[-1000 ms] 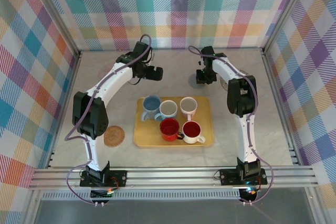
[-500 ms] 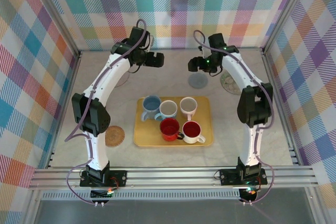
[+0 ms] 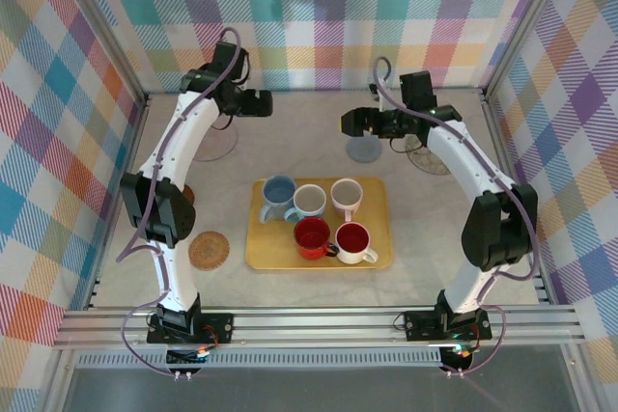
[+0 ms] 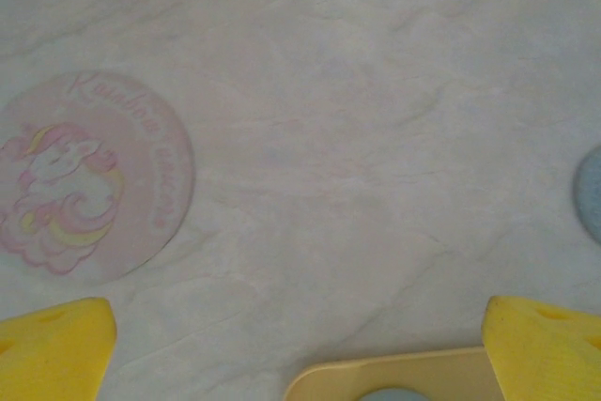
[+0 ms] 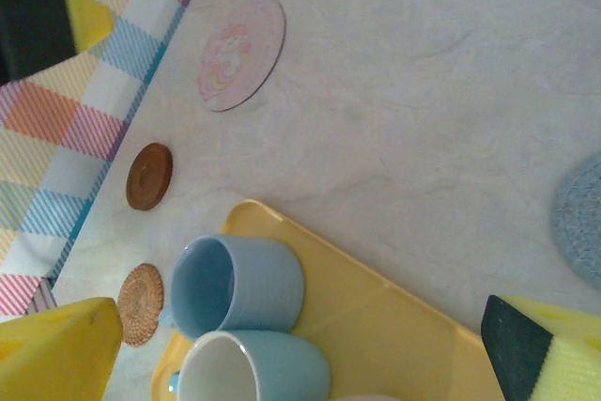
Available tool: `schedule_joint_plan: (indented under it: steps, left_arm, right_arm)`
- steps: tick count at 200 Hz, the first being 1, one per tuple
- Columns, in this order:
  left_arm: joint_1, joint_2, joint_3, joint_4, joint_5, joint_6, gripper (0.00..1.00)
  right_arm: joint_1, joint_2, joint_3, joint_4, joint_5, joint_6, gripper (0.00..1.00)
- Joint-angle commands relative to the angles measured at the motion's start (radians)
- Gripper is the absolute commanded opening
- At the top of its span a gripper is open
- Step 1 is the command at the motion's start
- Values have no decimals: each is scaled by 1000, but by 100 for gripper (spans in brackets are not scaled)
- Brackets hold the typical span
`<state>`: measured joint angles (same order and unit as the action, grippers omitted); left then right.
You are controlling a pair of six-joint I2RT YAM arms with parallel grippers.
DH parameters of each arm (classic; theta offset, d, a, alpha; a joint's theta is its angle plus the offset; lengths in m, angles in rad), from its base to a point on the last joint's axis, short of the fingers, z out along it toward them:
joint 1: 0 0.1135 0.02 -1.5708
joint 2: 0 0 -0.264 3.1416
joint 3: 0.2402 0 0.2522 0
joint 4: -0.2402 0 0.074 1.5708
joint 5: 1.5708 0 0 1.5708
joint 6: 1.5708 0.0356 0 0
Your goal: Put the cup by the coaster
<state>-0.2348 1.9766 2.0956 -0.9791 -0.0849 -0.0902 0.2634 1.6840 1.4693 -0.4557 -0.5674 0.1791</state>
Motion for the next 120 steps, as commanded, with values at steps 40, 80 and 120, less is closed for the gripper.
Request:
schedule_joint_plan:
  steps: [40, 80, 120]
  left_arm:
    - [79, 117, 21, -55, -33, 4, 100]
    - [113, 224, 95, -77, -32, -5, 100]
    - [136, 302, 82, -61, -59, -5, 100]
  right_arm:
    - [24, -90, -149, 164, -93, 24, 99]
    - [44, -110, -189, 210, -72, 34, 99]
    - [54, -129, -217, 206, -29, 33, 99]
